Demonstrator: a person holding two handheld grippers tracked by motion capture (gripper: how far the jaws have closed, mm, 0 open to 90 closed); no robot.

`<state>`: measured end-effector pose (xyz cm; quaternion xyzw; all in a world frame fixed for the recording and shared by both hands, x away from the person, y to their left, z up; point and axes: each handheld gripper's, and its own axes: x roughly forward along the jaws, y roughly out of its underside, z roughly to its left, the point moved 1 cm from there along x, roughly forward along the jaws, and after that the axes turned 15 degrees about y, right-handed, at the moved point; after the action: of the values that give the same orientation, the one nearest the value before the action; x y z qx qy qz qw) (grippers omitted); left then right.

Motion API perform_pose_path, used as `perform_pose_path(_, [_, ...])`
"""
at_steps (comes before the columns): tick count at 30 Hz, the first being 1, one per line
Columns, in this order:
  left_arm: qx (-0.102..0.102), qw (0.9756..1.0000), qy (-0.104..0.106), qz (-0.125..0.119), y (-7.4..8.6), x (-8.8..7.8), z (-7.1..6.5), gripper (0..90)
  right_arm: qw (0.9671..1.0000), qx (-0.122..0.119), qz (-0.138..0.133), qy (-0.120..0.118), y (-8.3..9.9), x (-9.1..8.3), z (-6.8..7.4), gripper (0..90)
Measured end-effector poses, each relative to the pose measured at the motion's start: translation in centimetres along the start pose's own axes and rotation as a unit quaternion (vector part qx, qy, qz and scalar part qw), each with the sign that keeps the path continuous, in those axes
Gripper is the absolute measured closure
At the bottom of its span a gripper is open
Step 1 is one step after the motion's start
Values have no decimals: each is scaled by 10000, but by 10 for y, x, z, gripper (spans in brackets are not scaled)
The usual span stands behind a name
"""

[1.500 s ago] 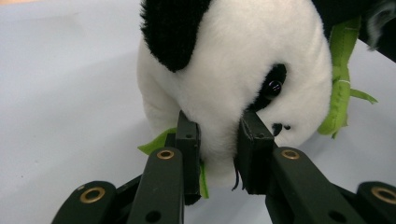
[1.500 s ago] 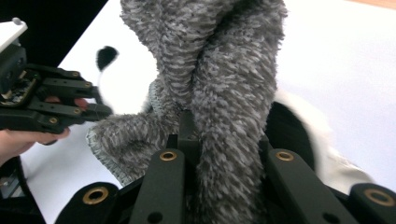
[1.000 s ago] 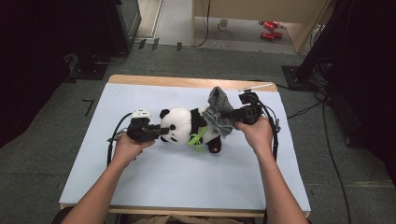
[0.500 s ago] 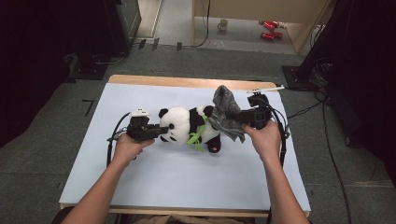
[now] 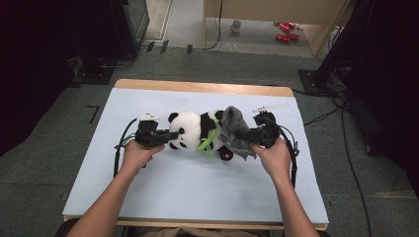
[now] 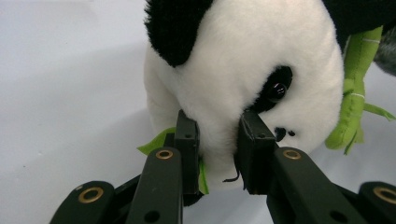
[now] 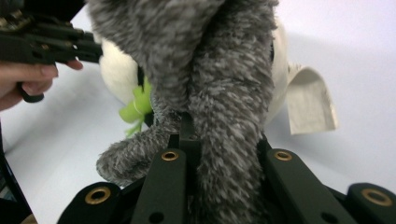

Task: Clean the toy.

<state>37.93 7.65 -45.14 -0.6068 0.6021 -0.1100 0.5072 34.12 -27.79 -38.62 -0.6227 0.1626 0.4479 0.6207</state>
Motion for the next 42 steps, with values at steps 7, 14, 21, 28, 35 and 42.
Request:
perform_pose_path(7, [-22, 10000, -23, 7, 0, 0, 1, 726, 9999, 51, 69, -75, 15, 8, 1, 773])
perform_pose_path(14, [-80, 10000, -3, -28, -1, 0, 2, 725, 9992, -2, 391, -75, 29, 22, 2, 773])
perform_pose_path(21, [-79, 10000, -12, -39, -1, 0, 3, 721, 9975, -188, 632, -235, 34, 26, 12, 773])
perform_pose_path(28, [-44, 10000, -5, -34, -1, 0, 3, 721, 9986, -309, 86, -416, 11, -8, 25, 773])
perform_pose_path(35, [-42, 10000, -3, -45, -1, 0, 3, 720, 9986, -334, -325, -268, -14, -24, 25, 772])
perform_pose_path(42, [-29, 10000, 5, -36, -1, 0, 4, 720, 9994, -270, -211, -81, -13, 1, 14, 772])
